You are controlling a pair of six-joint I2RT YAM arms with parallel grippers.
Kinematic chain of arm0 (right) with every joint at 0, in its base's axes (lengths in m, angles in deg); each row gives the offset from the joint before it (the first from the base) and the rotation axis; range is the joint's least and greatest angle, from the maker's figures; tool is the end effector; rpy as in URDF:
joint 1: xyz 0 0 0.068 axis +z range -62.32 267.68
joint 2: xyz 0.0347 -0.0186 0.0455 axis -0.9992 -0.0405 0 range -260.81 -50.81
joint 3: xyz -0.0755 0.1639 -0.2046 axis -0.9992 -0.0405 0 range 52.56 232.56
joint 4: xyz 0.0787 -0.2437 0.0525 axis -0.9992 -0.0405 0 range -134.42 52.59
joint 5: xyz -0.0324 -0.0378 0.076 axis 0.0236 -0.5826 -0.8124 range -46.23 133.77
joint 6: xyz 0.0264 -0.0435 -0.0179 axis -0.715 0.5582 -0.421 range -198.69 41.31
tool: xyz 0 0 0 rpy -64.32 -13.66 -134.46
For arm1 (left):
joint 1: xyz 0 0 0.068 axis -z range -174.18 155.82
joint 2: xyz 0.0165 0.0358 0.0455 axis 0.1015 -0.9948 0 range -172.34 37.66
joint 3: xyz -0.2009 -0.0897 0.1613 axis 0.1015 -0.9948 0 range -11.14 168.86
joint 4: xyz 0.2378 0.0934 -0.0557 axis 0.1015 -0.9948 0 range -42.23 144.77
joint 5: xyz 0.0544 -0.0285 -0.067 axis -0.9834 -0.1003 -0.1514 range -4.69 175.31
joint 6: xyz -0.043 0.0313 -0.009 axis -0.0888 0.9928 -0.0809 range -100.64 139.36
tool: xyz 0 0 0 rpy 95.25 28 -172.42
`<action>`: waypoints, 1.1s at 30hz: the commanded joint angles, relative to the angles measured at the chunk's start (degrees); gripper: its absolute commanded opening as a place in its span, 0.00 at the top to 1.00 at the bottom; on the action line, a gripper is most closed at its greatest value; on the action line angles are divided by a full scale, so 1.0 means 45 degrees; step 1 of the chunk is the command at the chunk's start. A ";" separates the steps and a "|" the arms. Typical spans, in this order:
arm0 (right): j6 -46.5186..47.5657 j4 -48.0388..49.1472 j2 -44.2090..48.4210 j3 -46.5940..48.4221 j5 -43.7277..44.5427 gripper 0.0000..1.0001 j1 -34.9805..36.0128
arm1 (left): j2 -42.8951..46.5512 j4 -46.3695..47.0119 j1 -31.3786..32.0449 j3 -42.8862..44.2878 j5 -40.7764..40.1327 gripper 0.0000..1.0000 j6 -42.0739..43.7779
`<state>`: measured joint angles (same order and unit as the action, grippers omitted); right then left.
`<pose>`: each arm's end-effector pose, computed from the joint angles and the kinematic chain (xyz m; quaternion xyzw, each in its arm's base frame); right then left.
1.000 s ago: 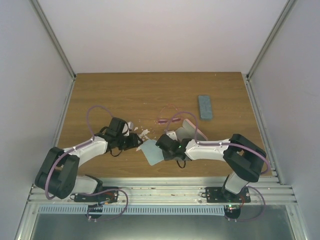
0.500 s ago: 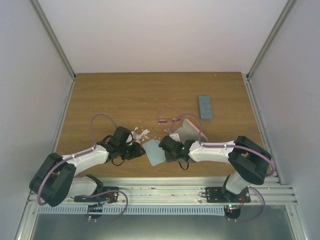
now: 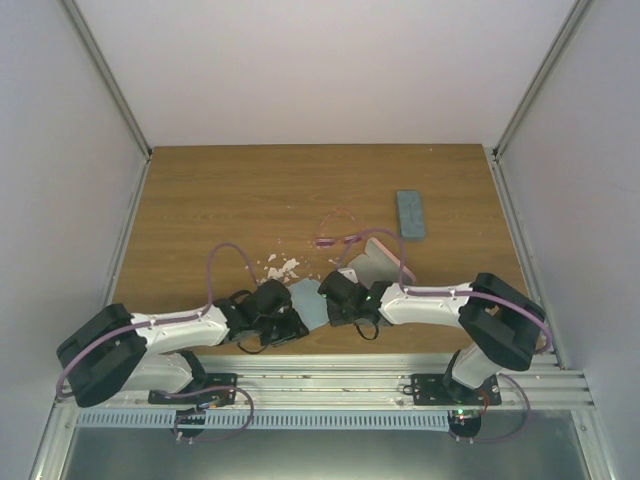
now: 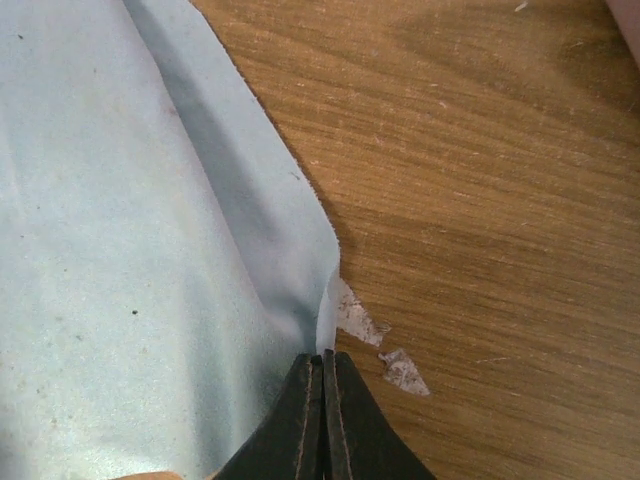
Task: Organize the sunglasses
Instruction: Move the glasses cleaning cloth to the center of the board, then adjust the glasses cleaning cloth at the center of the board.
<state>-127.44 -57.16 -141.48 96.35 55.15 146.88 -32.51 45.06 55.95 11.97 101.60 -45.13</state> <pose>0.1482 0.2347 0.1398 -0.0687 0.9722 0.1059 0.1970 0.1210 -0.1604 0.1328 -0.0784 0.9462 -0.3115 0.0386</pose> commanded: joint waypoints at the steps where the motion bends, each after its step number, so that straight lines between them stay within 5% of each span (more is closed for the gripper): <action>1: -0.0296 0.0244 0.0270 -0.0376 -0.0115 0.99 0.0086 | -0.1237 0.0466 0.0668 0.0778 -0.1144 0.65 -0.1095; 21: -0.0241 0.0854 0.0510 -0.0849 -0.0317 0.99 0.0048 | -0.3745 -0.1906 0.1048 0.2773 -0.4088 0.78 -0.0800; 28: -0.0201 0.0893 0.0560 -0.0864 -0.0323 0.99 0.0045 | -0.2743 -0.1596 0.1048 0.1897 -0.3839 0.62 -0.1709; 33: -0.0148 0.1038 0.0479 -0.0893 -0.0401 0.99 0.0057 | -0.2509 -0.1061 0.1048 0.1499 -0.3782 0.59 -0.2425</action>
<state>-128.23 -53.01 -139.63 93.33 53.66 146.86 -42.50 44.01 60.54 21.48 86.96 -52.69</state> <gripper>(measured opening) 0.006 0.409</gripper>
